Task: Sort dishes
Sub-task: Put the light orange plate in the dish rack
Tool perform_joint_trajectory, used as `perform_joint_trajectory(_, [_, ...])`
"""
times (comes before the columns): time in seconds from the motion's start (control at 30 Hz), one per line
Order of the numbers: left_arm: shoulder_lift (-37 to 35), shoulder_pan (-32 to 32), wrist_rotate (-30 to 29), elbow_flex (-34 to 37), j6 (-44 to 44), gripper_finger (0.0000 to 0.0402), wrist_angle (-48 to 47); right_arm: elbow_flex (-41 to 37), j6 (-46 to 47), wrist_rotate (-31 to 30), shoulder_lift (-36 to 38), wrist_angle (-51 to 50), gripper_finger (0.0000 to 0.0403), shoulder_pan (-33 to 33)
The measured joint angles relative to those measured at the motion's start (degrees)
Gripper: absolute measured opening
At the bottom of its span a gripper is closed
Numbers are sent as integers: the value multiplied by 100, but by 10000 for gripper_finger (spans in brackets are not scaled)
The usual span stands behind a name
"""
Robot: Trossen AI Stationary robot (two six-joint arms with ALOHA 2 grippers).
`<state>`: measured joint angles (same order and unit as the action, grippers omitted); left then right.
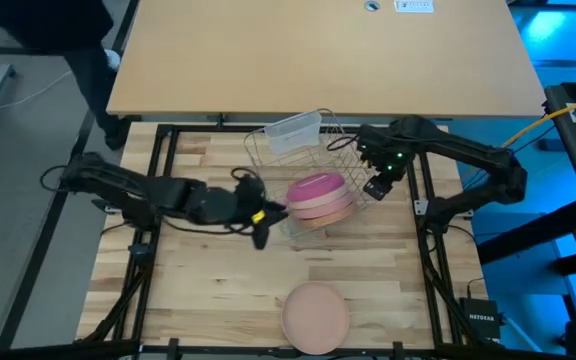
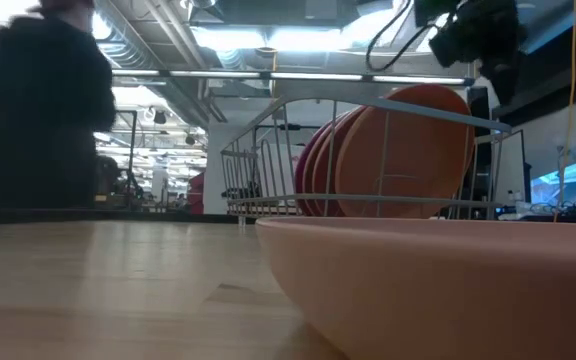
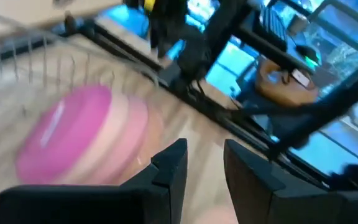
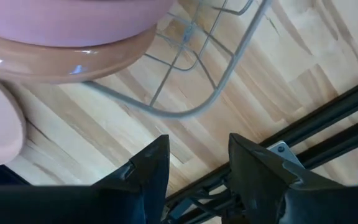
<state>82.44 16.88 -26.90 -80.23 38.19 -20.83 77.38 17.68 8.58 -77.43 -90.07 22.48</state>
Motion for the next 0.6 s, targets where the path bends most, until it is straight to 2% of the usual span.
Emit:
perform_joint_trajectory(0.13, [-73,393,-2,0,653,96,-581,0,261,2,357,9,170,-2])
perform_joint_trajectory(0.33, [187,909,126,2,2352,95,-1550,0,888,-26,744,53,170,-164])
perform_joint_trajectory(0.43, [438,1117,148,2,2860,95,-1813,0,1350,-69,858,149,170,-506])
perform_joint_trajectory(0.6, [1038,1321,152,2,3110,95,-1648,0,2315,-62,886,678,170,-1402])
